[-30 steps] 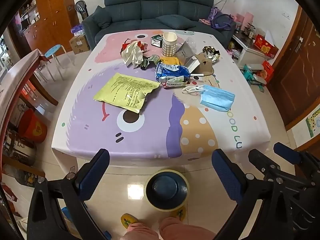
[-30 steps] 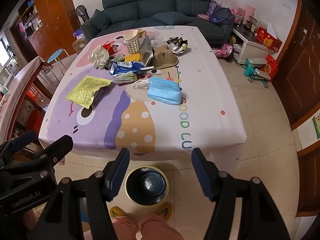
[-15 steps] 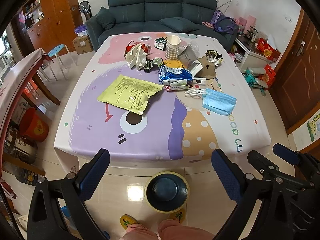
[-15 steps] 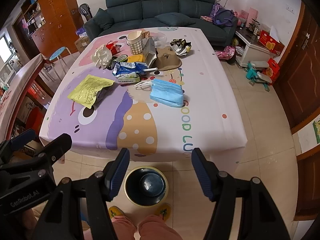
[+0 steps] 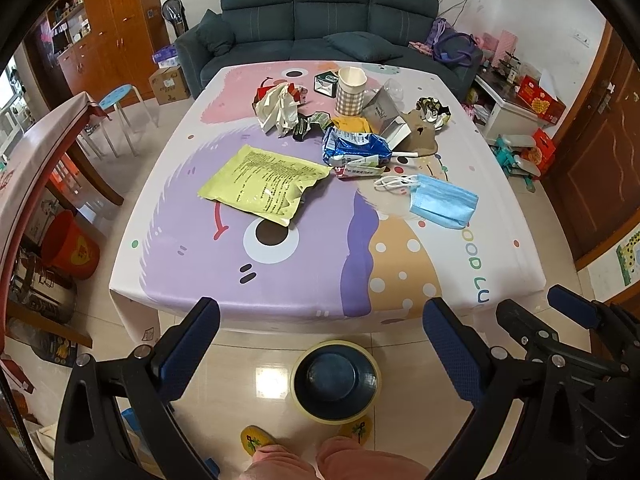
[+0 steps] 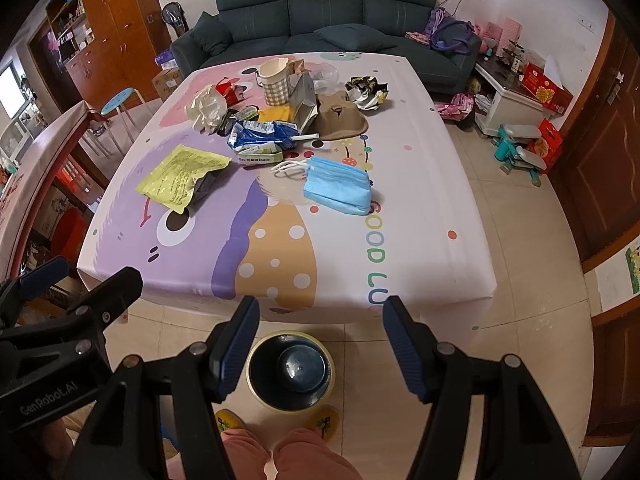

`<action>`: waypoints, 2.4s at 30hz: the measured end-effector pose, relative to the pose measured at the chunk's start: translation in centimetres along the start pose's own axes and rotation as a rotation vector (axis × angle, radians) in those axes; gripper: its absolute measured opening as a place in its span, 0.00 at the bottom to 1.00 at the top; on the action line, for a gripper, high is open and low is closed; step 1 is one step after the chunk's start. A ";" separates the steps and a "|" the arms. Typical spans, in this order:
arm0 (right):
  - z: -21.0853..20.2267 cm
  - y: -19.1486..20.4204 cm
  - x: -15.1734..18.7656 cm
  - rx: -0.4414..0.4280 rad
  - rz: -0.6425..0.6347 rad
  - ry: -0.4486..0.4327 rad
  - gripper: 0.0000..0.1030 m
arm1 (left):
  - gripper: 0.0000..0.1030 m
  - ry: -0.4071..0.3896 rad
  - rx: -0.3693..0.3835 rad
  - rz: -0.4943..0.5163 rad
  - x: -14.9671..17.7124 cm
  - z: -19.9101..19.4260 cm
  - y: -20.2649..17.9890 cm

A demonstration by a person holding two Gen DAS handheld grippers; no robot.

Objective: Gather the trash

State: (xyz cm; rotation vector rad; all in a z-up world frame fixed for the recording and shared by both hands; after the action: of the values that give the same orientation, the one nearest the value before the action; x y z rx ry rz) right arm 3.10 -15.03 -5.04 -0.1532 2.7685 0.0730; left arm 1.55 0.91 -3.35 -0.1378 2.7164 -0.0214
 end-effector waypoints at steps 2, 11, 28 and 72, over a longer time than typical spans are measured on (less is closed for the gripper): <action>0.0 0.1 -0.1 0.001 -0.002 0.000 0.63 | 0.97 0.000 -0.003 0.000 0.0 0.1 0.0; 0.1 -0.1 0.1 0.004 -0.023 -0.014 0.63 | 0.97 -0.002 -0.012 -0.006 -0.1 -0.2 0.0; -1.2 0.0 -0.3 -0.001 -0.046 -0.035 0.63 | 0.97 -0.022 -0.032 -0.015 -0.3 -0.9 0.2; -0.8 5.0 -6.7 -0.093 0.041 -0.065 0.63 | 0.97 -0.004 -0.060 0.048 -9.5 1.4 8.7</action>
State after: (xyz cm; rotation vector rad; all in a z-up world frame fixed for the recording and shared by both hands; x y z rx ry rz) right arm 8.50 -9.45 -1.73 -0.1159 2.7045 0.2132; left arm 9.89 10.54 -1.06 -0.0898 2.7159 0.0744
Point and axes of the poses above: each gripper's, at about its wrist camera, not at the fingertips, and z roughly the way its jaws point, y to its left, x to its underside, the point moved 4 cm from there along z, roughly the way its jaws point, and after that the axes turned 6 degrees about y, right-handed, at the moved point
